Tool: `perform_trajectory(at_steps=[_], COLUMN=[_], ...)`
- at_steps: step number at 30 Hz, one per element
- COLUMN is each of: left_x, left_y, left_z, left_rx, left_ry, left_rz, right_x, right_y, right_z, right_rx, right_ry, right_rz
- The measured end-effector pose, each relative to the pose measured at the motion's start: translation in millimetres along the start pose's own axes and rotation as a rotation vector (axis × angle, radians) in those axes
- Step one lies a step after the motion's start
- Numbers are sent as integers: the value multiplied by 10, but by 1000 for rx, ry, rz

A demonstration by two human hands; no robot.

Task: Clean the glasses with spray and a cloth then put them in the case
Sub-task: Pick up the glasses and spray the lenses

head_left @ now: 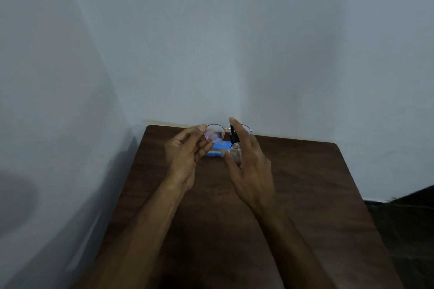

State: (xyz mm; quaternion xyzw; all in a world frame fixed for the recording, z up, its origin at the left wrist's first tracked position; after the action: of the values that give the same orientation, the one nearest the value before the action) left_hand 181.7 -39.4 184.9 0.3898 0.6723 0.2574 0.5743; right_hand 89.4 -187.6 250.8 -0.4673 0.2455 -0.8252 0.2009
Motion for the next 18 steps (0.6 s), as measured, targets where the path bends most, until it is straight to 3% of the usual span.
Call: perform_trajectory(at_steps=[7,18], left_x=[-30,9], left_y=[86,102], left_z=[-37,-31], left_rx=[-22,-32], left_ry=[-12,10], left_rz=[-2,36], right_x=[-70,-32], right_y=[-53,-40], right_z=[-1,67], right_rx=[-76,-137], right_ry=[37,81], right_rz=[-256,-328])
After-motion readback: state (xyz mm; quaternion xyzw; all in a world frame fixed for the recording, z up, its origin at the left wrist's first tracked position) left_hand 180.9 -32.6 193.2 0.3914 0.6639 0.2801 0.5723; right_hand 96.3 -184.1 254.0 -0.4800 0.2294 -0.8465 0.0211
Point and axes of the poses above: each hand's wrist, its own z-axis towards the middle knuckle, its own x-axis out of the back of the hand, y = z × x, the point moved 10 cm from there along z, towards the middle knuckle, and after that the axes turned 3 degrees about -z, right-handed, at the moved point
